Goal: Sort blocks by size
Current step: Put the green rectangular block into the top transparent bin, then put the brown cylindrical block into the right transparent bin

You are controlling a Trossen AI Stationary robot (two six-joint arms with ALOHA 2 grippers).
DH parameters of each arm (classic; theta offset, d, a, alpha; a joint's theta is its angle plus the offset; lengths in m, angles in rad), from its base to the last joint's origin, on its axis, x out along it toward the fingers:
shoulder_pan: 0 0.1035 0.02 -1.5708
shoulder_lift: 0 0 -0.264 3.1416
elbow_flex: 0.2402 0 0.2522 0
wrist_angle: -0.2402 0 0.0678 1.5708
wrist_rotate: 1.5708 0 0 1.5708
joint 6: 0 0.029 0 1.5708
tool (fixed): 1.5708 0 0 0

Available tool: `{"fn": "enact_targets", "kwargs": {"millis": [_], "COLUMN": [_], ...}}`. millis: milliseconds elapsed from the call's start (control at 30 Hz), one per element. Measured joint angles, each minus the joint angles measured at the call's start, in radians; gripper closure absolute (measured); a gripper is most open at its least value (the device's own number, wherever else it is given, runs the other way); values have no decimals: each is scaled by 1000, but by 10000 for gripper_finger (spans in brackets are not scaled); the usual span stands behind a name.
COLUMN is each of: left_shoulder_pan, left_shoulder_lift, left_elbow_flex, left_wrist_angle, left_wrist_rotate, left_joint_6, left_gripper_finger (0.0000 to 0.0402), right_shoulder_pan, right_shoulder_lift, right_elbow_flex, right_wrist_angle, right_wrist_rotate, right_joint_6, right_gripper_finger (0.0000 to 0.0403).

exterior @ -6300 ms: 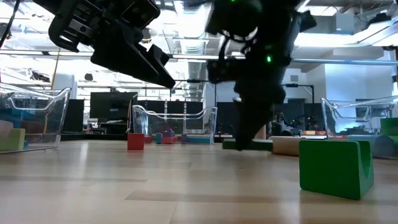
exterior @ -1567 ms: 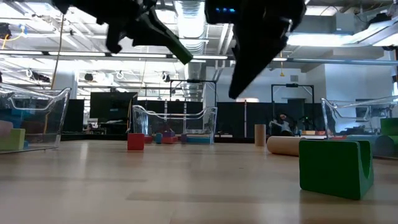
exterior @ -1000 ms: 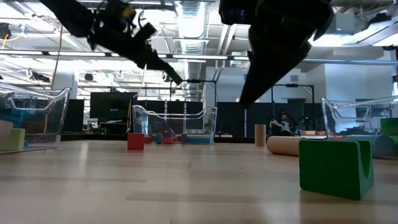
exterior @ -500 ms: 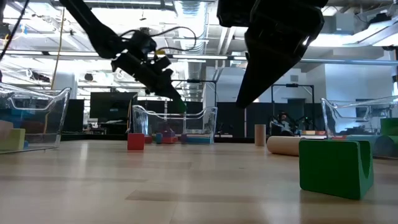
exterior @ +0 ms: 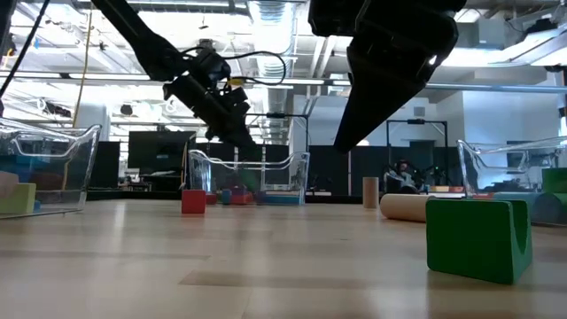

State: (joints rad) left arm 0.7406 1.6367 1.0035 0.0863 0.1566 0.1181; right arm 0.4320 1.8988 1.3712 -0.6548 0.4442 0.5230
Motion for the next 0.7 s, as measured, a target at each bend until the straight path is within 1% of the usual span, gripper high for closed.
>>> {"fn": "enact_targets", "kwargs": {"millis": [333,367,533,700], "left_shoulder_pan": [0,-1,-2,-20], "left_shoulder_lift": [0,0,-2,-17], "left_elbow_flex": [0,0,-1,-2], "left_wrist_angle": [4,7,22,14], "left_wrist_rotate": [1,7,100,122], "left_joint_6": [-4,-10,-47,-53], "left_gripper_finger": [271,269,265,266], "right_shoulder_pan": [0,0,0,0], "right_shoulder_lift": [0,0,0,0], "right_elbow_flex": [0,0,0,0], "right_wrist_angle": [-1,-1,-3,-3], "right_wrist_rotate": [0,0,2,3], "right_joint_6": [-1,-1,-1,-1], "right_gripper_finger": [155,155,155,155]}}
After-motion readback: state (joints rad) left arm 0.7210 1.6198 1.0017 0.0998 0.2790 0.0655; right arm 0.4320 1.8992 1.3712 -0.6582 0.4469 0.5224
